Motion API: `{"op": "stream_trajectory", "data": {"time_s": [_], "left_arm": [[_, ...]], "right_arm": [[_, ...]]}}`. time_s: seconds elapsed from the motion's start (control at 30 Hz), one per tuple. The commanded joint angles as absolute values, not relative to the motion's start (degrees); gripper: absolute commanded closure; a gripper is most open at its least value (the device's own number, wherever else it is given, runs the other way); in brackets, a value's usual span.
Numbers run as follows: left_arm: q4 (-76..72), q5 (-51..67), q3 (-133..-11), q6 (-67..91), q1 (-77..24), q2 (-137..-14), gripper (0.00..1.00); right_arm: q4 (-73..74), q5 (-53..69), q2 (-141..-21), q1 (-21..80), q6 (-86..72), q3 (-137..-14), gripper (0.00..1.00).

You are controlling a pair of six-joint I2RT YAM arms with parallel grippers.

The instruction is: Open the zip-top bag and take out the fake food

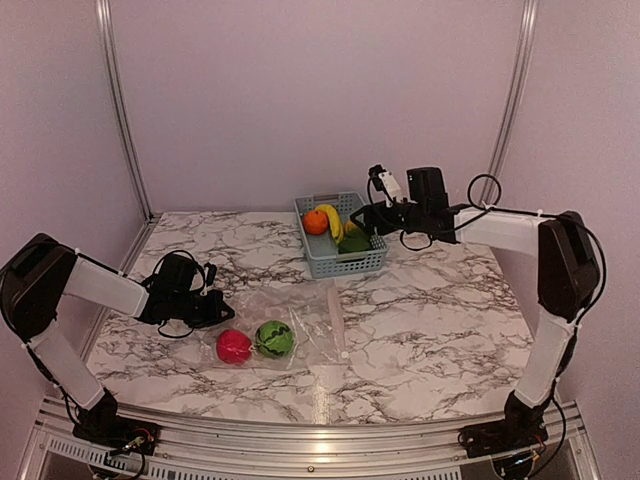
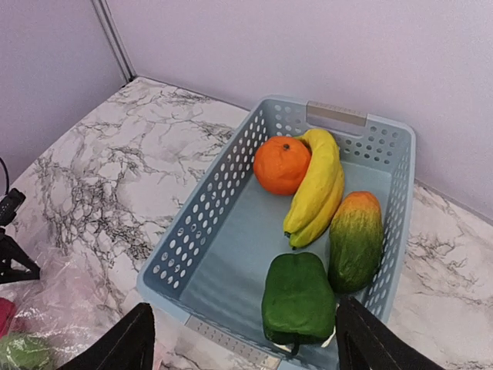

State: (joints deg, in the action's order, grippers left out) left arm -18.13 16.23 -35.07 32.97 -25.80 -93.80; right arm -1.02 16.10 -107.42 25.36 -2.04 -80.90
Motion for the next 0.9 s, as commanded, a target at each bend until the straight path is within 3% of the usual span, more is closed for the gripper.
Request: {"op": "stream_trajectory", "data": {"time_s": [0.0, 0.13, 0.4, 0.57, 0.87], "left_arm": [[-18.1, 16.7, -34.4, 32.1, -25.4, -93.0, 1.0], [-18.3, 16.8, -34.5, 32.1, -25.4, -93.1, 1.0], [-18.7, 17.2, -34.7, 32.4, -25.4, -93.7, 1.0], [-19.1, 17.4, -34.4, 32.8, -25.4, -93.7, 1.0], [-19.7, 17.8, -34.6, 33.4, -25.4, -93.9, 1.0]], "right_arm": [[-3.3, 23.5, -101.7, 26.0, -4.7, -72.8, 0.24], [-5.2, 26.7, -96.6, 26.6, -6.5, -63.6, 0.29], [-8.7, 29.1, -93.3, 29.0, -7.3, -51.0, 0.52], [-11.1, 30.5, -95.7, 32.1, -7.4, -48.3, 0.62], [-16.6, 34.3, -104.8, 38.3, -9.9, -51.0, 0.7]]}}
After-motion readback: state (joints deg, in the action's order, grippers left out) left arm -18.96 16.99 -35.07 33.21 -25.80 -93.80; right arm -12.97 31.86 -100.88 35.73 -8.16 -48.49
